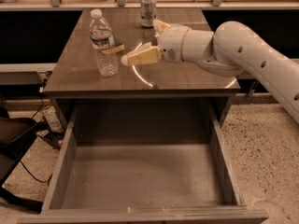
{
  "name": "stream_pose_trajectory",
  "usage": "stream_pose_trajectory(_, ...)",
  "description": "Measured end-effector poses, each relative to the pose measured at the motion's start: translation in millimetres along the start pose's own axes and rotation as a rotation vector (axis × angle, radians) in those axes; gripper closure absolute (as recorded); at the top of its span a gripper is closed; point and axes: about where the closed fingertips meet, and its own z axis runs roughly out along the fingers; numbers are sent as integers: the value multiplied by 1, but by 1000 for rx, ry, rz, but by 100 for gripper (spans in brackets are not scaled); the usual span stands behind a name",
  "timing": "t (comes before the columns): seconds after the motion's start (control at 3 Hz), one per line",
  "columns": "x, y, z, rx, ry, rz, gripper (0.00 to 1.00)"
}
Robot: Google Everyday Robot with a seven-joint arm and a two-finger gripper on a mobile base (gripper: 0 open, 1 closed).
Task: Place water bottle into top drawer
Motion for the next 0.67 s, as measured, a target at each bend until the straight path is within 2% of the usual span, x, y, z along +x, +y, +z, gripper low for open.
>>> stream_pose_trajectory(0.67,-14,17,45,-92,-28,21,0)
